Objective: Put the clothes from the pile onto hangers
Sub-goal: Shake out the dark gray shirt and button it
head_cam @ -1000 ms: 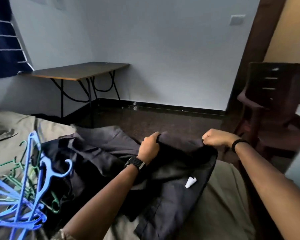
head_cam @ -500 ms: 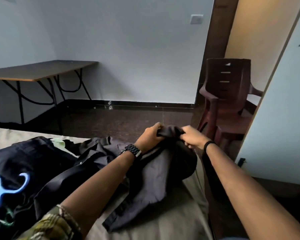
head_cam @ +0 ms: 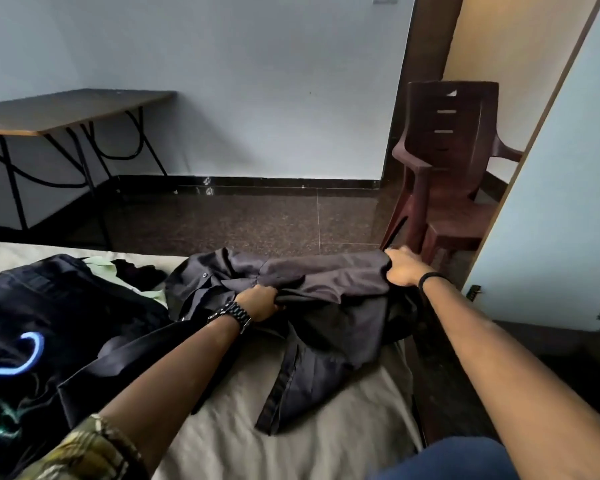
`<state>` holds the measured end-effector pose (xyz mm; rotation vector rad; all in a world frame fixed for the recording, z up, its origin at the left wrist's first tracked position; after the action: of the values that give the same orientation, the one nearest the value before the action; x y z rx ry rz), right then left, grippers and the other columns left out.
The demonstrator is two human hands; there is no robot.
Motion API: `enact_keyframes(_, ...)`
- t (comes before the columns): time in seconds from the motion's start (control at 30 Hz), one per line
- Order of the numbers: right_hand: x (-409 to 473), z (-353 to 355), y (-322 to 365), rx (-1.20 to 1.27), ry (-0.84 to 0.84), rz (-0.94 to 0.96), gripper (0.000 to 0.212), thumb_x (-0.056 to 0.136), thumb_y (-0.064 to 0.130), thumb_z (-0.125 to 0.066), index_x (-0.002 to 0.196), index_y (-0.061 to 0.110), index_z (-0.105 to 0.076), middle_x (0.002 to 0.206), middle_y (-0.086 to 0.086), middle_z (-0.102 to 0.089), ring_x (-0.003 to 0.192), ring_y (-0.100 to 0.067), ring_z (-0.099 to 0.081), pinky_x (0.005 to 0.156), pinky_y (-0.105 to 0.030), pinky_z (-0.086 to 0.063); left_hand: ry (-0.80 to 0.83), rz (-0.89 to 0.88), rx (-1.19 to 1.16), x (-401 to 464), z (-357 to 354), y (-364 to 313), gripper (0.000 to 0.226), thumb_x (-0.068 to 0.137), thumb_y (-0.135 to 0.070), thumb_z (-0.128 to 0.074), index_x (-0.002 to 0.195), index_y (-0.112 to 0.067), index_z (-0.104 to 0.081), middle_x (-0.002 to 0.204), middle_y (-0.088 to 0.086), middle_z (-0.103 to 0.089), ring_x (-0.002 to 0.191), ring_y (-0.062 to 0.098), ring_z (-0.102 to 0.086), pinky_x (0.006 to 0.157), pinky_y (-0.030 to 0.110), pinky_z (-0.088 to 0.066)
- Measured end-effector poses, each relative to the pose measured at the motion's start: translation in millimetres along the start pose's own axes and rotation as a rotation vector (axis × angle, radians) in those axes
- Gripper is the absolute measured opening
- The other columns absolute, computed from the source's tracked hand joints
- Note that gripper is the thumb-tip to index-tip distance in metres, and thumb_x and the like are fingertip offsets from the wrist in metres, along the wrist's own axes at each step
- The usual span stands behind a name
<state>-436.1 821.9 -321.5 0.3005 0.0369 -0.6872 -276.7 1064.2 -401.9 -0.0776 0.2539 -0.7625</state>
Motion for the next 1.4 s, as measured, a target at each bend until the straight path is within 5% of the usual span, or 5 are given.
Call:
enact_keyframes(0.13,-5,1,52,0.029,-0.436,0.233,0.045,0.078,0.002,-0.055,0.119,0.018,-0.061,0.126,-0.007,-0.048,0.114,-0.033,-0.043,0.098,-0.039,-0.037,-0.097,-0.030,-0.003,-5,-3,-9,0.039,0.093,-0.037,-0.050,0.124,-0.013,-0.052,0.126,0.019,-0.058,0.114,0.037,-0.056,0.090,0.041,-0.046)
enact_keyframes(0.5,-4,-144,137,-0.085,0.351,0.485,0.053,0.091,0.023,-0.057,0.141,0.029,-0.042,0.135,-0.016,-0.046,0.124,-0.033,-0.049,0.102,-0.036,-0.039,0.454,-0.108,-0.565,-12,-21,11,0.033,0.081,-0.023,-0.063,0.110,-0.007,-0.061,0.108,0.014,-0.059,0.085,0.020,-0.052,0.076,0.033,-0.041)
enact_keyframes(0.7,9,-133,120,-0.204,0.291,0.348,0.038,0.088,0.008,-0.049,0.121,0.018,-0.065,0.125,-0.015,-0.062,0.118,-0.029,-0.057,0.096,-0.034,-0.045,0.108,0.159,-0.810,5,6,69,0.009,0.087,-0.014,-0.055,0.080,-0.010,-0.058,0.067,0.006,-0.051,0.060,0.016,-0.047,0.054,0.025,-0.036)
enact_keyframes(1.1,14,-117,143,-0.138,0.260,0.461,0.016,0.090,0.021,-0.054,0.105,0.018,-0.060,0.126,-0.012,-0.052,0.121,-0.029,-0.048,0.097,-0.037,-0.041,-0.156,0.555,-0.881,-9,-46,137,0.073,0.087,-0.035,-0.062,0.144,-0.008,-0.026,0.139,0.021,-0.044,0.128,0.036,-0.044,0.105,0.034,-0.037)
enact_keyframes(1.4,-12,-149,171,-0.070,0.428,0.587,0.041,0.085,0.001,-0.055,0.123,0.015,-0.063,0.125,-0.008,-0.058,0.122,-0.021,-0.050,0.100,-0.020,-0.031,-0.177,0.487,-1.412,-4,-41,122,0.023,0.092,0.001,-0.043,0.077,-0.015,-0.051,0.063,0.004,-0.048,0.037,0.005,-0.044,0.038,0.016,-0.031)
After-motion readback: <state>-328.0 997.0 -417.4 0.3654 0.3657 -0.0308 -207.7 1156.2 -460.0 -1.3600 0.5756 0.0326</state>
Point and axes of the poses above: each hand's wrist, its own x-axis towards the middle knuckle, its own z-axis out of the back of the hand, y = z × x, the point moved 3 cm from there along x, towards the middle knuckle
